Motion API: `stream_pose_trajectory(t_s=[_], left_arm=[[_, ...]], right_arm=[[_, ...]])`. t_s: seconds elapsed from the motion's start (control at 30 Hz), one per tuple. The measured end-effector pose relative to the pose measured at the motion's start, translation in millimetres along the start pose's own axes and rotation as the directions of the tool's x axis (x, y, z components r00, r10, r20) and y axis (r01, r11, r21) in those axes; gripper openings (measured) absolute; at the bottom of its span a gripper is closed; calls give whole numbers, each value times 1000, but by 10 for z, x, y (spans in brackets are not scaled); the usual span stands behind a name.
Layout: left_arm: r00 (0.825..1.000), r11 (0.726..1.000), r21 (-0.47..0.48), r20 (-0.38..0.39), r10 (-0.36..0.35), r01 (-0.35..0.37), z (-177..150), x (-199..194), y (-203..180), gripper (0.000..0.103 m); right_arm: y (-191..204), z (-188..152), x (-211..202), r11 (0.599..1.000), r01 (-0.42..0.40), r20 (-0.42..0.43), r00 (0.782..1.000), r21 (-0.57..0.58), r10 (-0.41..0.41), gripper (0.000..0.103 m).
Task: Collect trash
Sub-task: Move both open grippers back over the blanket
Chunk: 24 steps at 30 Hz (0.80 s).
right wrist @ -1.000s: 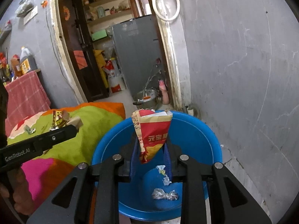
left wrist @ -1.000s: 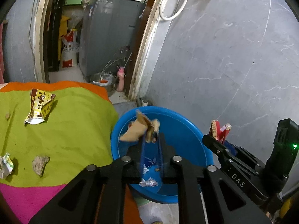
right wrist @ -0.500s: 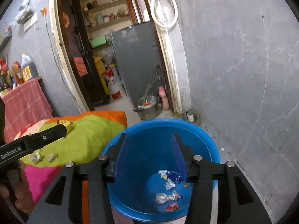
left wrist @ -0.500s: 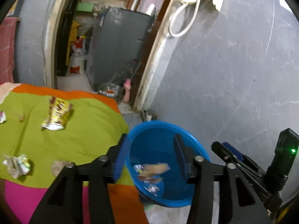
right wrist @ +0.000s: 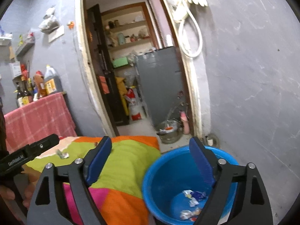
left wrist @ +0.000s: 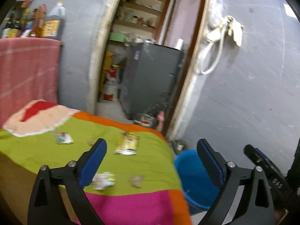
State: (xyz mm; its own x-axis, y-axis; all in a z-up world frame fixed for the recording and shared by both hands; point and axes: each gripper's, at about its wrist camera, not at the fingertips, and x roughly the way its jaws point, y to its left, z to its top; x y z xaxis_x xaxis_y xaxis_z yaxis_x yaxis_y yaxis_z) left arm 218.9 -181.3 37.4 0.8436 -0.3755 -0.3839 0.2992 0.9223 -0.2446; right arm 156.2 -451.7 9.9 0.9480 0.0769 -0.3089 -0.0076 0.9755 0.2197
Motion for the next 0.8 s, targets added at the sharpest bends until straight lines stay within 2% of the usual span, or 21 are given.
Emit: stream_pose_trajectory(t_s=[0.1,0.17,0.33,0.5,0.8], left_arm=[[998,999,-12,38,53,-52,30,-204,234,96],[994,996,-15,61,91,-90,33,-327,365,97],[983,988,-27,97,153,-151,-6,-546,649,100],[974,980,-29,107,200,-198,-92,-694,891,100],[965,970,-30,101,243,-241,-311,-724,1128,100]], right_arm=[[184,6,2,1000,-28,33,999,1,28,94],[293,5,3,999,-46,55,997,-2,47,103],[637,-15,-7,995,-94,105,990,-41,98,103],[926,-65,36,987,-133,114,983,-87,143,103],[1195,-312,144,973,-136,108,981,-188,158,103]])
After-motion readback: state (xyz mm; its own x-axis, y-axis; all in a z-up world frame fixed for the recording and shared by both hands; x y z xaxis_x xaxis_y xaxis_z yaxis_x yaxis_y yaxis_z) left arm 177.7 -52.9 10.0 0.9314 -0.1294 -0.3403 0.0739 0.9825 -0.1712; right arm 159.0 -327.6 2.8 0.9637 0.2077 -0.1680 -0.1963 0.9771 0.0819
